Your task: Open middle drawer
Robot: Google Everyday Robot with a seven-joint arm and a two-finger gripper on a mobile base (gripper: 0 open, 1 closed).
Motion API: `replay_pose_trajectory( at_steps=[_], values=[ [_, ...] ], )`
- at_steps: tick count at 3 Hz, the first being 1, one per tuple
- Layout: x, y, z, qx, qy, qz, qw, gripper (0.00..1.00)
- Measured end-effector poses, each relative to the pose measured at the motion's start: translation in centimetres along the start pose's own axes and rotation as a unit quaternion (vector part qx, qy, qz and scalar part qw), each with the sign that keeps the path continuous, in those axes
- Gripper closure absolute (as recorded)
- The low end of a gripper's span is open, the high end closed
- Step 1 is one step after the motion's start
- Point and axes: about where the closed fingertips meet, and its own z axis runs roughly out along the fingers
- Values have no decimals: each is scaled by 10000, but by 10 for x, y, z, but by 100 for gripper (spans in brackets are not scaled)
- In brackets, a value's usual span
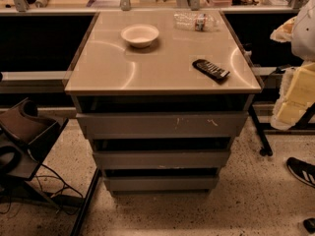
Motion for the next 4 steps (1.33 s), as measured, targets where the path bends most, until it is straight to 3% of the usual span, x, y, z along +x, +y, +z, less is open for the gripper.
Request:
replay_pose_trajectory(
  at_steps=[2, 3, 4],
  values=[
    [-3, 3, 7, -18, -77, 3, 10000, 0],
    [-11, 20, 44, -203, -324, 44, 9993, 0],
    [-16, 47, 102, -537, -577, 179, 9967, 0]
  ],
)
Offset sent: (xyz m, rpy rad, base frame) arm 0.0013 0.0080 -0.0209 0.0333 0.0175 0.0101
